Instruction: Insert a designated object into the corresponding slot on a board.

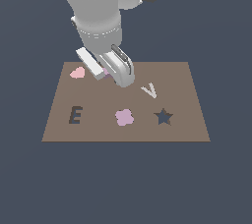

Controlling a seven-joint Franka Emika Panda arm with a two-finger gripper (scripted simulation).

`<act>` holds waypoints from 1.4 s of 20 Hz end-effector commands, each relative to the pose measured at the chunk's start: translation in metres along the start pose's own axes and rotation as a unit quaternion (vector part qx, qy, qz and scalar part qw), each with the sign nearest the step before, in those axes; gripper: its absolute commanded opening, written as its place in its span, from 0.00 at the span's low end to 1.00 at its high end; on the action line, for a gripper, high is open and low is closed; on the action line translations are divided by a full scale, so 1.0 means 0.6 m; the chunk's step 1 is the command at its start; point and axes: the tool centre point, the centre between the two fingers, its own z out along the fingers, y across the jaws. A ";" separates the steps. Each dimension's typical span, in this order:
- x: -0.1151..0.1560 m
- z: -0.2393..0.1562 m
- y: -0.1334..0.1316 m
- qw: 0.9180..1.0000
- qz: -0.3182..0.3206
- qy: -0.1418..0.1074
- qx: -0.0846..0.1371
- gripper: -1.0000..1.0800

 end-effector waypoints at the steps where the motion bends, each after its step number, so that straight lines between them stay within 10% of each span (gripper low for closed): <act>1: -0.002 0.012 0.015 0.999 0.055 0.002 0.001 0.96; 18: -0.028 0.064 0.071 0.963 0.269 0.007 0.003 0.96; 28: -0.032 0.070 0.075 0.958 0.286 0.007 0.003 0.96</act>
